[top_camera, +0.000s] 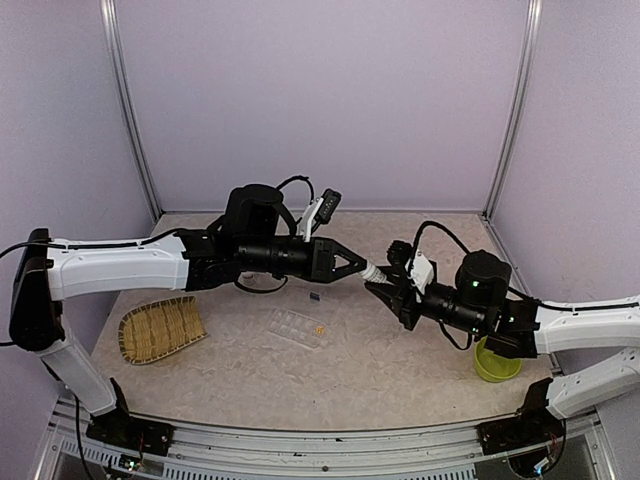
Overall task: Sort the pills into containers
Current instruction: Close the lid of the pill bottle.
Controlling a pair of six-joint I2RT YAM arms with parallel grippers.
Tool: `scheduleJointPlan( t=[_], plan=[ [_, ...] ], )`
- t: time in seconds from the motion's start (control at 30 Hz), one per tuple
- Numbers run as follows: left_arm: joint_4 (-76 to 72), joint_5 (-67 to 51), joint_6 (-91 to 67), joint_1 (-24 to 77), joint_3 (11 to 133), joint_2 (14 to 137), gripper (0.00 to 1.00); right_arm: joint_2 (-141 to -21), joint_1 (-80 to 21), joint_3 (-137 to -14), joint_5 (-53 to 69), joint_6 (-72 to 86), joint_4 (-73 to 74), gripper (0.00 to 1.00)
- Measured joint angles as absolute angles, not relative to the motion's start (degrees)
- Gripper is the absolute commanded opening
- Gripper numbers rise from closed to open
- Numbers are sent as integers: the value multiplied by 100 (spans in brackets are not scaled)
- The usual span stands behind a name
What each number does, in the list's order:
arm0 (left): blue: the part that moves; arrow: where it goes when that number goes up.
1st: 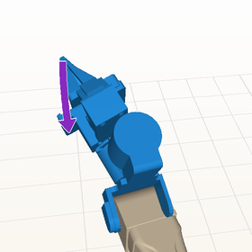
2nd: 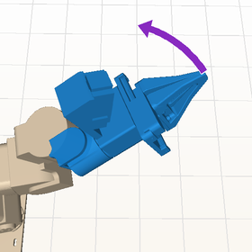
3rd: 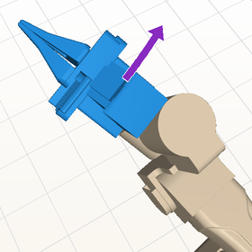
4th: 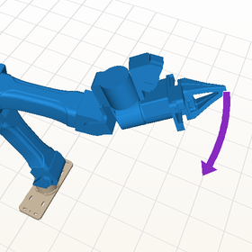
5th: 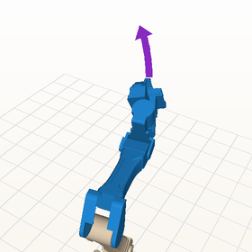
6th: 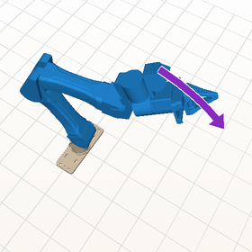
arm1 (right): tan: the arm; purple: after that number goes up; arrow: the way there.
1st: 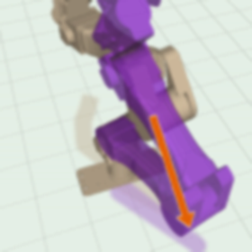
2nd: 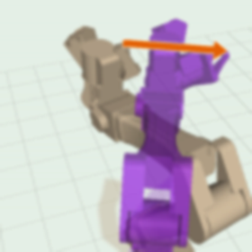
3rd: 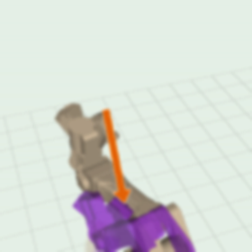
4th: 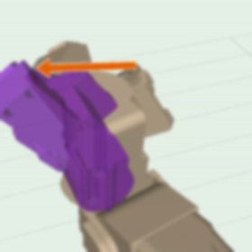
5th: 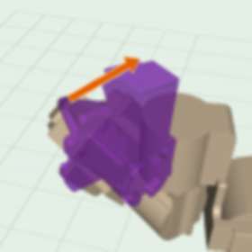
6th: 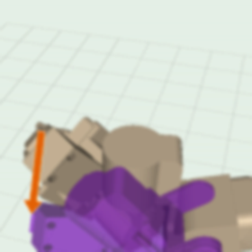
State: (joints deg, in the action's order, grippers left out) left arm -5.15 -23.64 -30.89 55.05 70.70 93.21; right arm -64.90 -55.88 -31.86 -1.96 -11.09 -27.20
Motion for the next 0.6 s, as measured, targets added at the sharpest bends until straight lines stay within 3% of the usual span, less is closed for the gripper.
scheduleJointPlan(
  t=[0.6],
  plan=[
    [-930, -3343, -2080, 5391, 6672, 9273, 17, -6152, -5588, -3201, 701, 58, -2032, 5]
  ],
)
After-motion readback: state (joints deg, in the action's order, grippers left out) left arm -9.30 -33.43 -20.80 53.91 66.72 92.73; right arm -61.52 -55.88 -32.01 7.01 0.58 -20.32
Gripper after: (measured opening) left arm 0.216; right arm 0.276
